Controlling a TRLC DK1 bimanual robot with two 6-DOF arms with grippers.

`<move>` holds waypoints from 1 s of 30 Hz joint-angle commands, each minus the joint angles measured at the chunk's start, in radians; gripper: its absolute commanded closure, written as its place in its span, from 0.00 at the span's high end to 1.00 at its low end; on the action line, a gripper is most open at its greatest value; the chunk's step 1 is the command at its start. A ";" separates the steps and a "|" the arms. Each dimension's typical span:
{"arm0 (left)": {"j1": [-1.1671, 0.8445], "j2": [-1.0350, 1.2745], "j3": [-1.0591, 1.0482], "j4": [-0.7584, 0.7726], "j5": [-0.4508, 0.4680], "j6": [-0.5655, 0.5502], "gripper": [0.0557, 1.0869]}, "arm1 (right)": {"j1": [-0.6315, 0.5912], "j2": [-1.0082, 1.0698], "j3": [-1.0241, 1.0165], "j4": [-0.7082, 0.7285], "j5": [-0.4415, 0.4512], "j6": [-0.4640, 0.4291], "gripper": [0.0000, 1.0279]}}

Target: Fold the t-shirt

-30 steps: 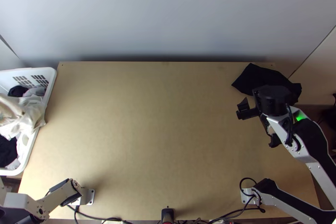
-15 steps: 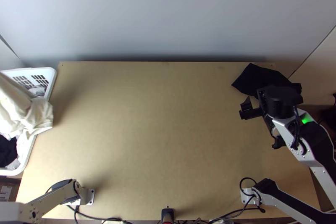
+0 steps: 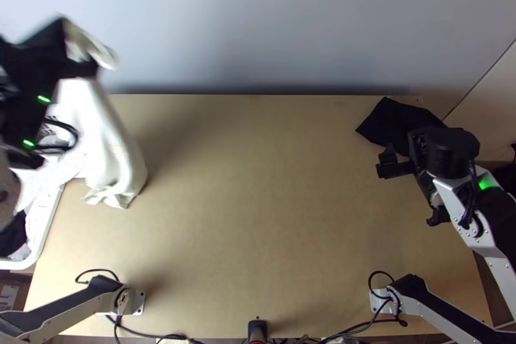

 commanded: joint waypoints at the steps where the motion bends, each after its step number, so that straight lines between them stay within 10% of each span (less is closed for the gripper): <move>1: -0.324 -0.019 -0.106 -0.013 -0.027 -0.003 0.04 | -0.060 -0.003 0.005 0.000 -0.038 0.000 0.96; 21: -0.699 0.340 0.494 0.105 -0.163 0.183 0.04 | -0.140 -0.006 0.026 0.000 -0.090 0.011 0.96; 30: -0.780 0.287 0.403 0.191 -0.214 0.274 0.04 | -0.137 -0.007 0.012 0.000 -0.122 0.023 0.96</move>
